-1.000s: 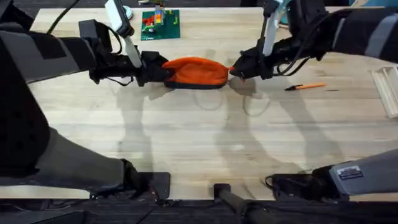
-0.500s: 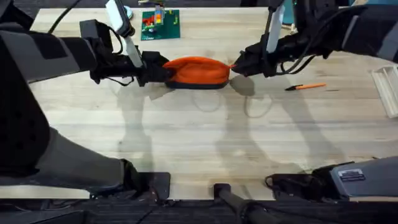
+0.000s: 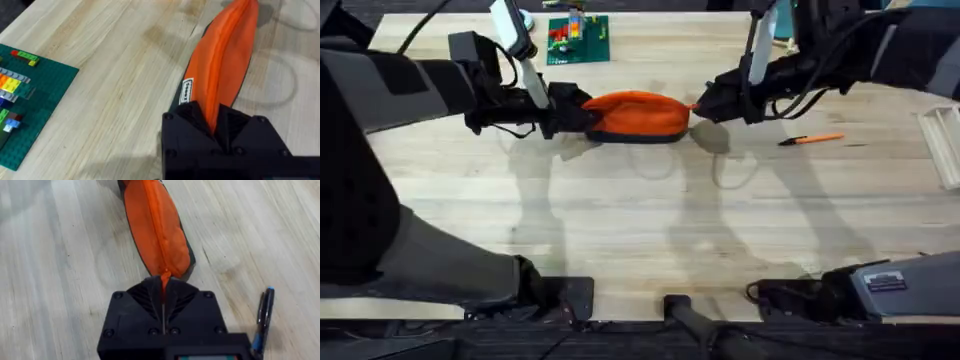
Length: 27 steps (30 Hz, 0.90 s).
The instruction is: Unzip the bag, pick up the pens from the table one at a time and place them inside, then zip the bag closed.
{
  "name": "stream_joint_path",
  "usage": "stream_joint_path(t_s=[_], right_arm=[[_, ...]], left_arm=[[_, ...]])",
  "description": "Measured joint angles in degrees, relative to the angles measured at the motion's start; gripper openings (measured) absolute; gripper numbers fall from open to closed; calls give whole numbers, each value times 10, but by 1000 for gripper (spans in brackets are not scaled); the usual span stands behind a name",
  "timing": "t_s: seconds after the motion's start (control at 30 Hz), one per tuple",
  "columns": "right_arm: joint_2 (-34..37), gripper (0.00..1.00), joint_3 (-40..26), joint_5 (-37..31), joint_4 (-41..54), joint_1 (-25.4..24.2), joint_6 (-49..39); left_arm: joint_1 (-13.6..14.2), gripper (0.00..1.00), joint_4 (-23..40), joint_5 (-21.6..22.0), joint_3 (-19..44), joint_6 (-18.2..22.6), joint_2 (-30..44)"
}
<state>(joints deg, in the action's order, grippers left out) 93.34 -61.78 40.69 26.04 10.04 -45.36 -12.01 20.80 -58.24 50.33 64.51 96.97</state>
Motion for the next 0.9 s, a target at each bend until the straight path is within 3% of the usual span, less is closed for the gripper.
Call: stream_joint_path(t_s=[0.9], right_arm=[[0,30,0,-6,-55,31,2]], left_arm=[[0,42,-1,2,0,0,0]])
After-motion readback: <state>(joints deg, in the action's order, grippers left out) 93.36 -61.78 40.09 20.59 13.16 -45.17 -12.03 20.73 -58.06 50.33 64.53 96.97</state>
